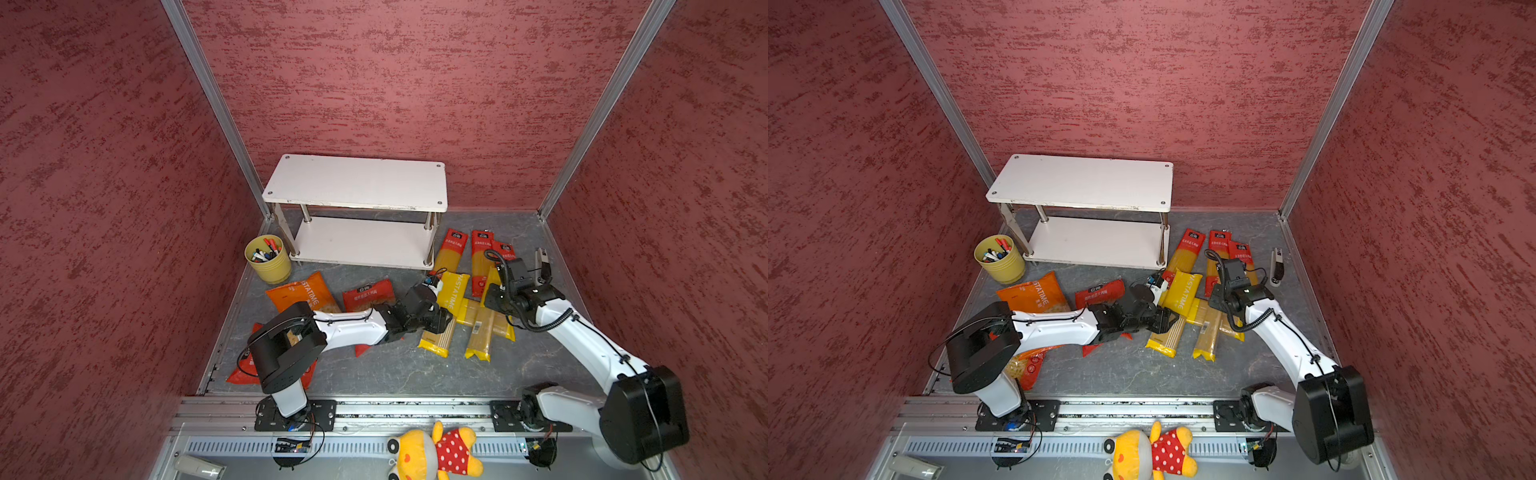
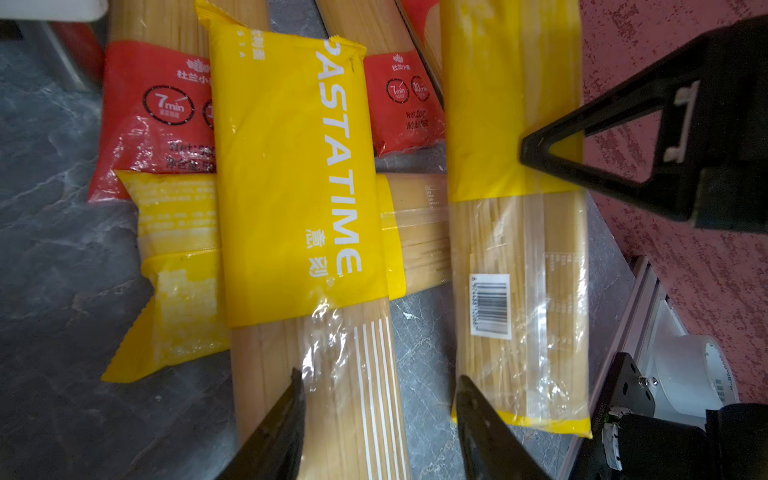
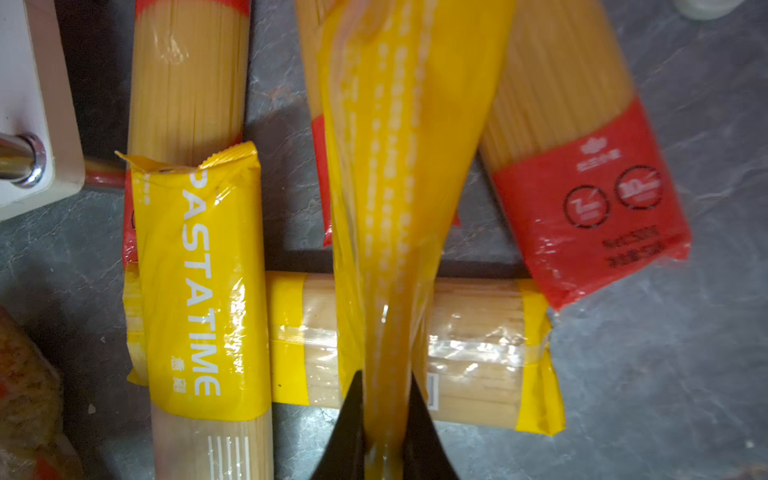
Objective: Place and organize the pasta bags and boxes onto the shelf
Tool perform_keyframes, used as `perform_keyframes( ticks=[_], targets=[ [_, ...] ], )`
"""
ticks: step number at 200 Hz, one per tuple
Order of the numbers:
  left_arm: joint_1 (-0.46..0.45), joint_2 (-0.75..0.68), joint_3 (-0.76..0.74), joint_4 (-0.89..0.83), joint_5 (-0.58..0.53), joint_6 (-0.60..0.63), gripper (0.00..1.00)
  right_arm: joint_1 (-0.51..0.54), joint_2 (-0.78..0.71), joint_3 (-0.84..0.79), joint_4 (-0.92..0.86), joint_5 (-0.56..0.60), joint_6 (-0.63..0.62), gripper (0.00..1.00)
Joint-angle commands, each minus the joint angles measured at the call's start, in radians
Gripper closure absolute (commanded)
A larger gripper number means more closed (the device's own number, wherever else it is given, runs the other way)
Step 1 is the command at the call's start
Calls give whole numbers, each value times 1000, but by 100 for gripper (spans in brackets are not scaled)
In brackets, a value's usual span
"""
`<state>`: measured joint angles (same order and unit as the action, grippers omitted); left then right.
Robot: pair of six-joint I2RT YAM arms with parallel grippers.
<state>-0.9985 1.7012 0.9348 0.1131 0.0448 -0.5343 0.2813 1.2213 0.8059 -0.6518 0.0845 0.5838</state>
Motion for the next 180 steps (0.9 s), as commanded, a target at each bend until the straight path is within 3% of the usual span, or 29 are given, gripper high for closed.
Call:
perform_keyframes(
  ticks=[1,72,127,145,180],
  targets=[
    [3,-26,-13,9,-14,5,42,34,-1,-1,111,-6,70,87],
    [3,-36,-27,14,-19,4,42,85,29,-55,234,-118,158,68],
    [10,-46,-41,20,-15,1,43,87,27,-99,398,-324,222,50],
    [10,-53,-42,10,-20,4,43,84,20,-97,433,-387,232,47],
    [2,-61,-29,-15,-32,14,43,52,-26,-78,375,-396,183,44]
  ],
)
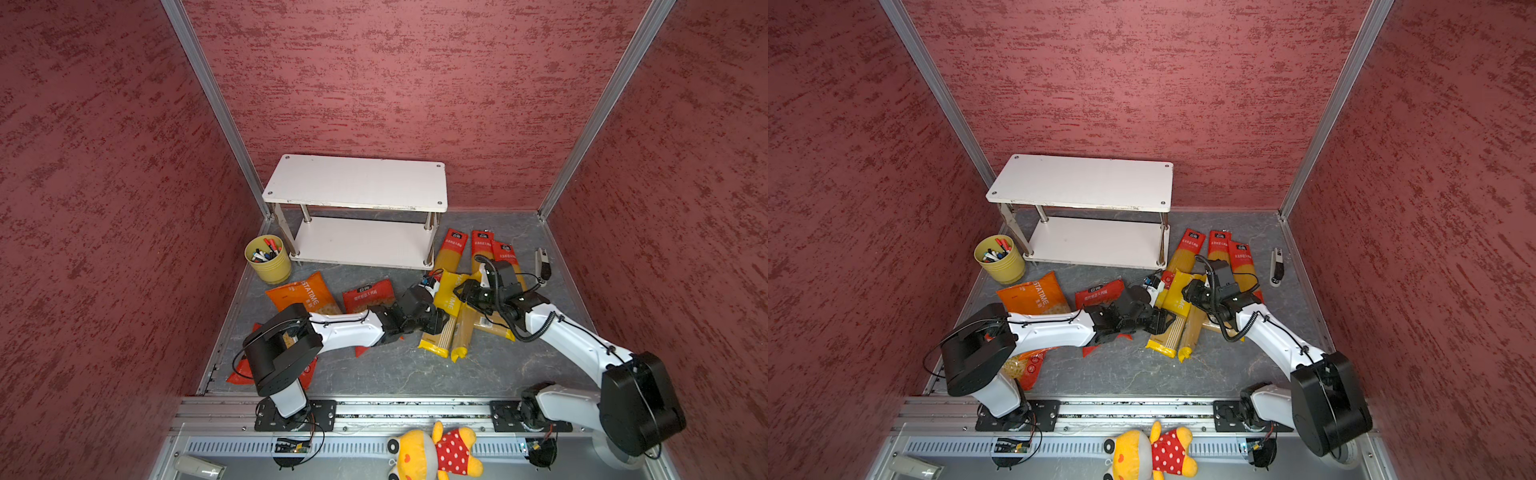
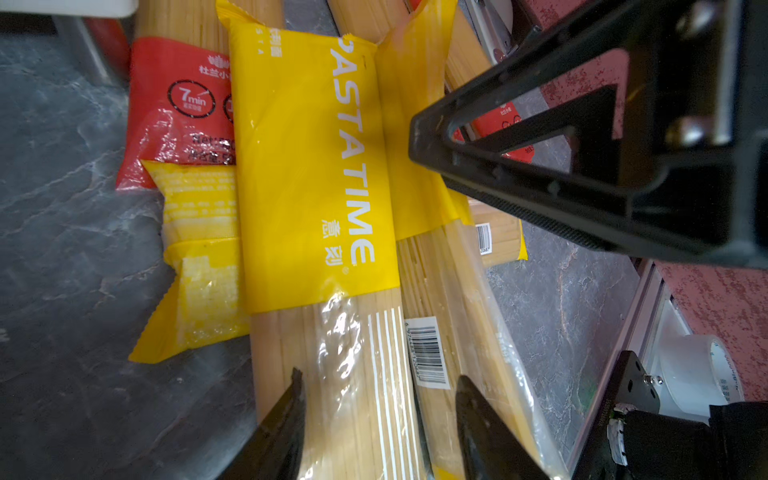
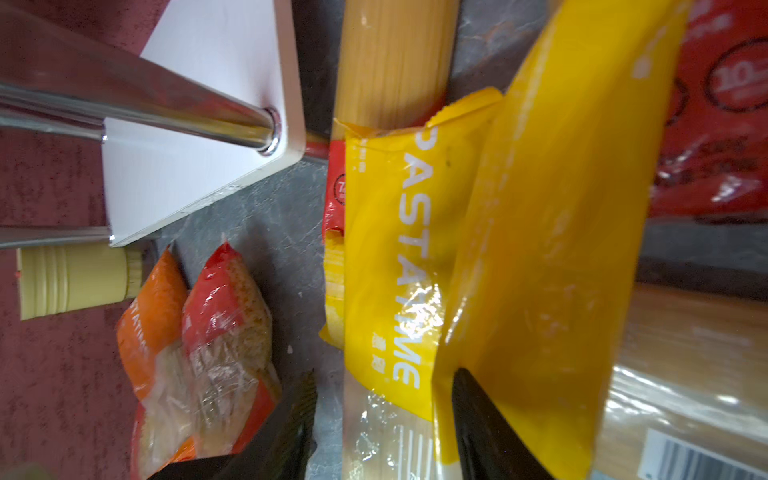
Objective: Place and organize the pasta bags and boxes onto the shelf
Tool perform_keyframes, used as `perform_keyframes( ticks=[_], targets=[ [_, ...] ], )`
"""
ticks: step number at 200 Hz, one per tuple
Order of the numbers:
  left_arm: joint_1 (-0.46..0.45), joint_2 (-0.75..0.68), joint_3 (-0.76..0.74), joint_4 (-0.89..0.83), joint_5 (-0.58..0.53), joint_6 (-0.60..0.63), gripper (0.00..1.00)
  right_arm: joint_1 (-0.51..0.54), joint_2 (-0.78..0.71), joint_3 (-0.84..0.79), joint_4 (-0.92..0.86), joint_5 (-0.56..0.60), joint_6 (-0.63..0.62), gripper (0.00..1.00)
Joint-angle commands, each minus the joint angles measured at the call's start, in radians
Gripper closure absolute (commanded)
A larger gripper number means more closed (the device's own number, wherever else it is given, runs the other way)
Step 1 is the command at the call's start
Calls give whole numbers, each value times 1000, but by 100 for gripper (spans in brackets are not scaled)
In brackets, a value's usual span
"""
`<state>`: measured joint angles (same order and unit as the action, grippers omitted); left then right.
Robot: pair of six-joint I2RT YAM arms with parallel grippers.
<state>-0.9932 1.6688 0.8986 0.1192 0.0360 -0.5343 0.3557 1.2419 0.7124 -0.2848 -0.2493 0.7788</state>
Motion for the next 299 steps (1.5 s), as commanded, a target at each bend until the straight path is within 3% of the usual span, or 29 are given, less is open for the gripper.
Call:
perform_keyframes(
  ticks=[1,35,82,134,178,216,247,281,299],
  targets=[
    [-4,-29,9,-22,-24,16,43,-25,-48,15,5,-62,-14,44],
    [-29,-16,44,-42,-35,36,43,-104,-108,-25,-17,-94,-27,43],
    [-44,13,104,-84,-17,54,42,-104,-106,-110,96,-108,59,44],
    [-53,3,124,-152,7,78,43,-128,-165,-85,-205,76,-76,42],
    [-75,80,163,-133,17,74,43,-173,-230,-171,-223,74,-43,18],
    [-52,138,182,-116,56,63,44,-187,-166,-274,-35,-55,-46,16],
    [-33,145,152,-77,72,35,48,-187,-153,-324,126,-152,-58,23],
    [-32,133,138,-66,73,29,48,-187,-176,-327,137,-145,-62,54],
    [-31,125,135,-66,71,31,48,-187,-198,-307,107,-140,-56,65]
  ],
)
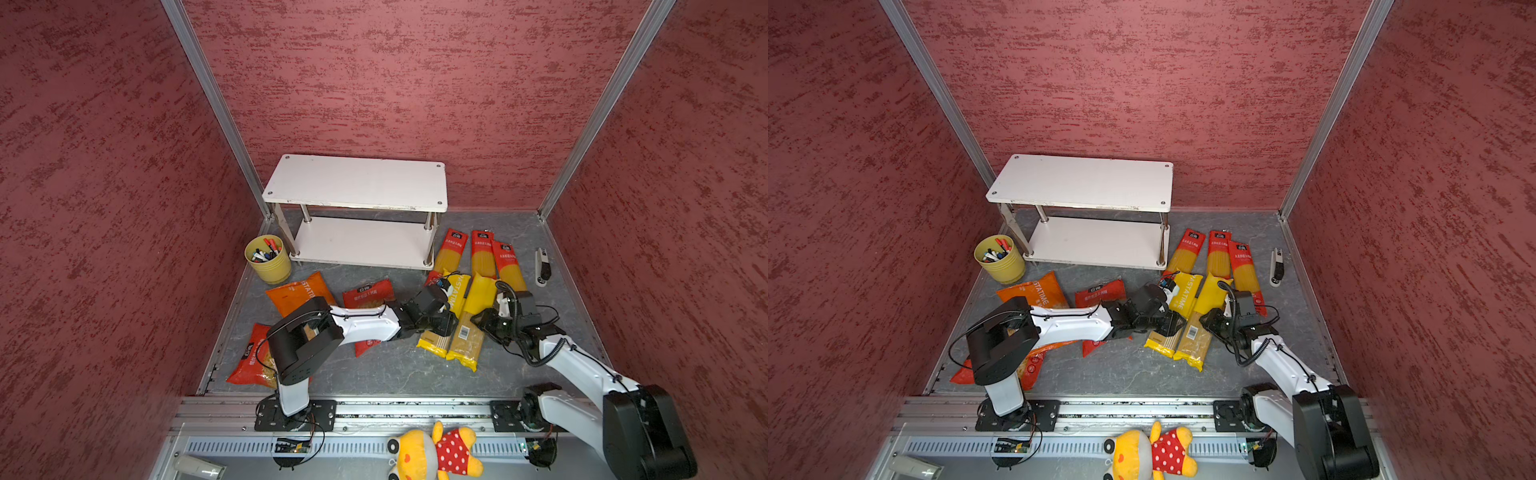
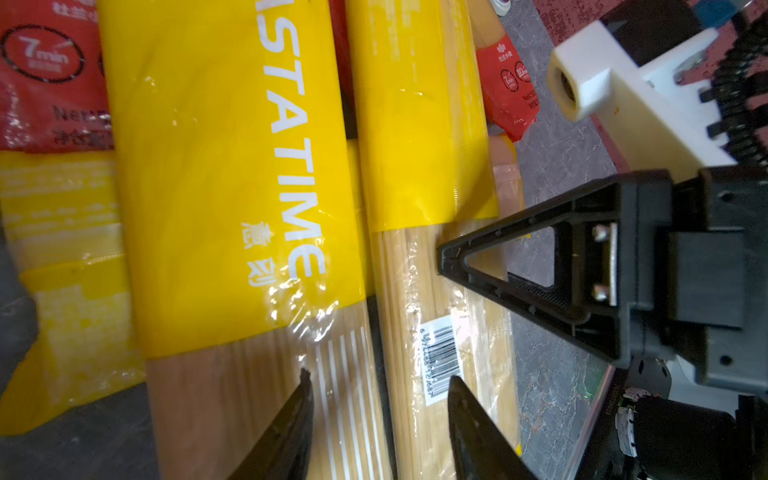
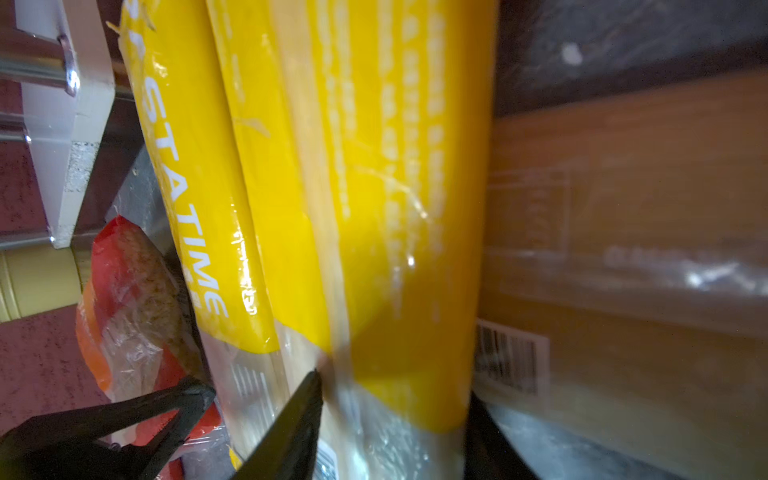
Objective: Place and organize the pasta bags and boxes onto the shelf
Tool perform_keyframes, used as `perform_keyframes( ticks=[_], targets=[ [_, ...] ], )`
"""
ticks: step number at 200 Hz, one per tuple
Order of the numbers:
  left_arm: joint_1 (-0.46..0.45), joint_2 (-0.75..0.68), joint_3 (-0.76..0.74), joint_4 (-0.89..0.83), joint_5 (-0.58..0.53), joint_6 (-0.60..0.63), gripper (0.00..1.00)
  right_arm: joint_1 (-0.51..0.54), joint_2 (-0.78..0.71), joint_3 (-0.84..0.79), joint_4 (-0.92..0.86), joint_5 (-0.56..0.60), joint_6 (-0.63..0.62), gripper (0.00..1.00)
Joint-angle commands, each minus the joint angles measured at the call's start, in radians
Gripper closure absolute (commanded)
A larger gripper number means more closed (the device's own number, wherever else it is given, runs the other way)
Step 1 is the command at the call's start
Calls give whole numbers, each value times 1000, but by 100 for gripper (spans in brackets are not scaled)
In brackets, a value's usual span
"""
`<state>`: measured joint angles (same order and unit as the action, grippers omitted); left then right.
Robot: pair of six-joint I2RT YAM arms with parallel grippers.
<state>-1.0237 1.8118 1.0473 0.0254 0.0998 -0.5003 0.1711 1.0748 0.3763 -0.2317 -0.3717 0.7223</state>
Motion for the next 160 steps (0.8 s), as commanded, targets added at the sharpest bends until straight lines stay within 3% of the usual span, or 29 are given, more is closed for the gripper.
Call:
perform_keyframes(
  ticks=[1,33,83,129,160],
  targets=[
    [-1,-18,-13,28,8,-3,48,-2,-31,31,51,-17,1,66],
    [0,-19,-15,34,11,-3,48,0,-45,83,-28,5,1,81],
    [2,-66,-40,39,-5,-4,48,3,-16,301,-371,266,-113,92],
    [7,-95,-70,50,-14,-8,48,69,48,454,-568,598,-164,95],
    [11,-98,-80,54,-11,-9,48,189,139,482,-543,666,-92,90]
  ],
)
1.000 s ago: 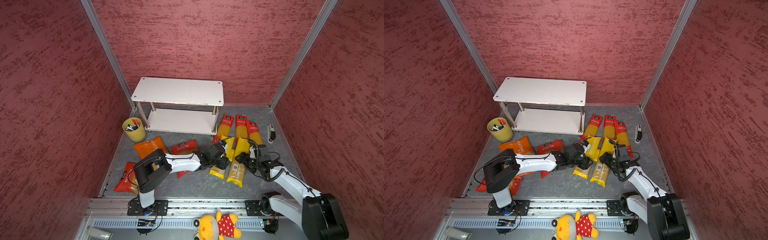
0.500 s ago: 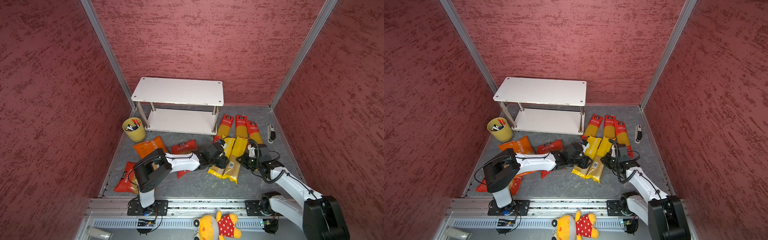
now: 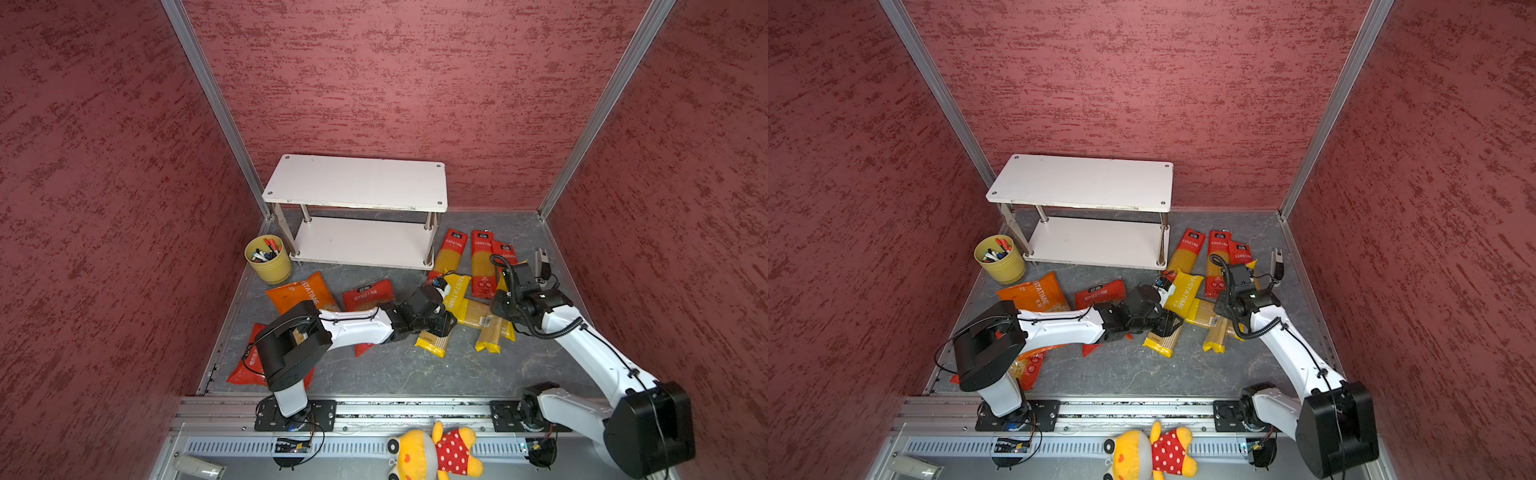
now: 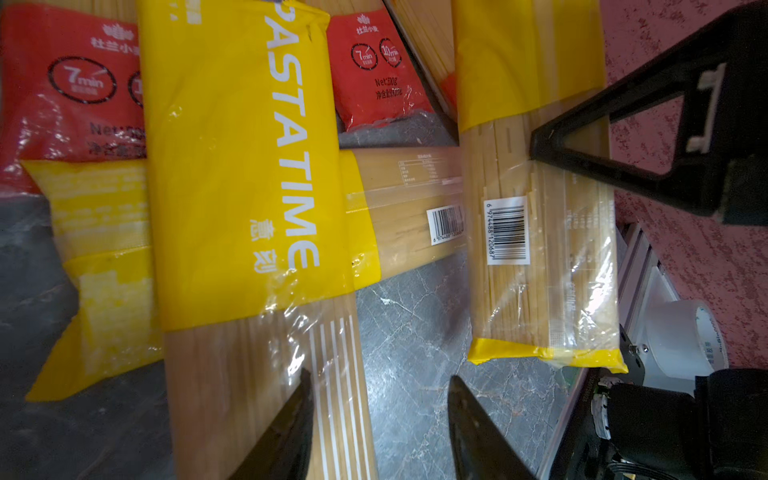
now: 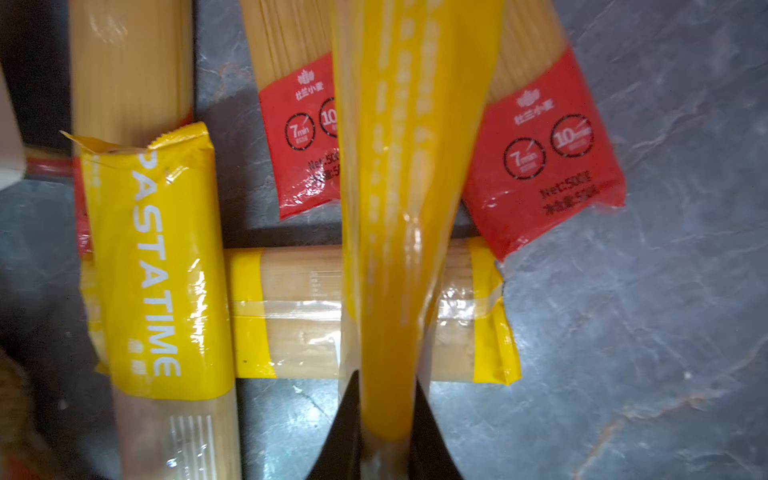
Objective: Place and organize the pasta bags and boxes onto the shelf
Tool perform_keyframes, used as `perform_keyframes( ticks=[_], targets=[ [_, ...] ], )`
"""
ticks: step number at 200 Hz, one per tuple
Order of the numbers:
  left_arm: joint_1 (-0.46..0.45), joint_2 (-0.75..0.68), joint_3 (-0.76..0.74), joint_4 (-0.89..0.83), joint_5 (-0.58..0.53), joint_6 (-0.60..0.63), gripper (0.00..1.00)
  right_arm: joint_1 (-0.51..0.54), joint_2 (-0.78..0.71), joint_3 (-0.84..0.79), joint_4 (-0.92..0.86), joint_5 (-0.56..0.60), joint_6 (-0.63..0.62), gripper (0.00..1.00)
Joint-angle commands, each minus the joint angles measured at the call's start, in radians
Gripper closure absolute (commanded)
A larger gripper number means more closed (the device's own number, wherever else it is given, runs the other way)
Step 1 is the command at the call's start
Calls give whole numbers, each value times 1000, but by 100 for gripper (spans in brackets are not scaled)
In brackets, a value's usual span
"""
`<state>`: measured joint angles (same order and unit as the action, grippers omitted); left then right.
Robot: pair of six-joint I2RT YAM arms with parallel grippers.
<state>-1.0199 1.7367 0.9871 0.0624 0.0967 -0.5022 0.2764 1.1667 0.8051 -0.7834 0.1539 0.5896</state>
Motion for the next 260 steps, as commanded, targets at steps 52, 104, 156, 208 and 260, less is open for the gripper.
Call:
perform_keyframes(
  ticks=[52,104,156,208,260],
  targets=[
    [10,-71,-55,4,-34,-9,48,220,172,106,193,-62,168,66],
    [14,-126,-75,-34,-58,-11,48,181,51,-14,465,-400,244,46],
    [8,-34,23,-65,111,24,45,-103,-138,-275,450,-589,130,41],
    [36,105,149,-135,216,7,48,-137,-133,-489,706,-686,212,39],
    [59,130,128,-109,248,-13,54,-136,-14,-622,1168,-824,315,32]
  ],
)
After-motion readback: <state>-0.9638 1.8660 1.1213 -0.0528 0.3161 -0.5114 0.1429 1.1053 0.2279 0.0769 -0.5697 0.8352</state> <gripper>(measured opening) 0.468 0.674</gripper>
